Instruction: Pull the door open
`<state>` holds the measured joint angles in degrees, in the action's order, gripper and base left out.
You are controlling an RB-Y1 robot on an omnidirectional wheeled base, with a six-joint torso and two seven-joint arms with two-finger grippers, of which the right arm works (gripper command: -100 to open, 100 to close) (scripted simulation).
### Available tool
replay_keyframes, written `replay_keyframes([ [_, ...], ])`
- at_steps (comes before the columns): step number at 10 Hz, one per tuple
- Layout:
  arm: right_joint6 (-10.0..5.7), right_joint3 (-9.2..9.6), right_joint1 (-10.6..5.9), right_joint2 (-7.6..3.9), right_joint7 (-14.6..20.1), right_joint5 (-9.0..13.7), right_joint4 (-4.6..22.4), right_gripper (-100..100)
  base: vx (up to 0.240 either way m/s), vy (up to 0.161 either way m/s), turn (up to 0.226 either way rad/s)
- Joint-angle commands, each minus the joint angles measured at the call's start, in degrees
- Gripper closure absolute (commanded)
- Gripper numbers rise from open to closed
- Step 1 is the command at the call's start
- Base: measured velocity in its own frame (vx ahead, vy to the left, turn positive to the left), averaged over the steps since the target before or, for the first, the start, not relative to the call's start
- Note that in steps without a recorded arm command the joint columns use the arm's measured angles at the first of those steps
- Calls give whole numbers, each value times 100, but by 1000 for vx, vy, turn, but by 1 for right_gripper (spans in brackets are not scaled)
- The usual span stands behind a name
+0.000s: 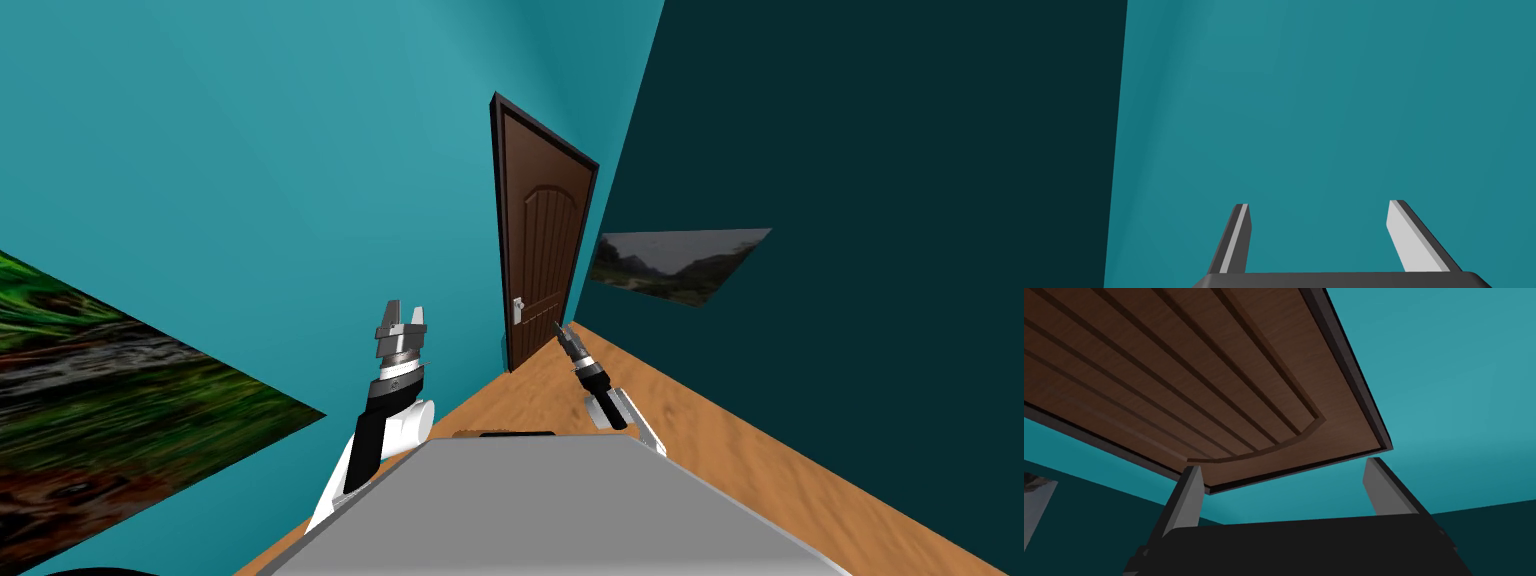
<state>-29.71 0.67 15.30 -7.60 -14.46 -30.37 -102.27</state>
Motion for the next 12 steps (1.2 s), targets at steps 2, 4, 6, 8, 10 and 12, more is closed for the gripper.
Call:
replay_keyframes([
  [2, -119, 13, -142, -68, -176, -289, 326, -100, 108, 3, 3],
  [4, -193, 31, -247, -108, -304, -507, 558, -100, 101, 7, 6],
  [6, -267, 49, -351, -148, -432, -724, 790, -100, 98, 16, 3],
  [8, -336, 66, -450, -185, -554, -930, 1009, -100, 99, 2, 5],
  [10, -406, 83, -549, -221, -674, -1135, 1227, -100, 92, -3, 3],
  [12, -469, 98, -640, -253, -785, -1323, 1427, -100, 103, 16, 4],
])
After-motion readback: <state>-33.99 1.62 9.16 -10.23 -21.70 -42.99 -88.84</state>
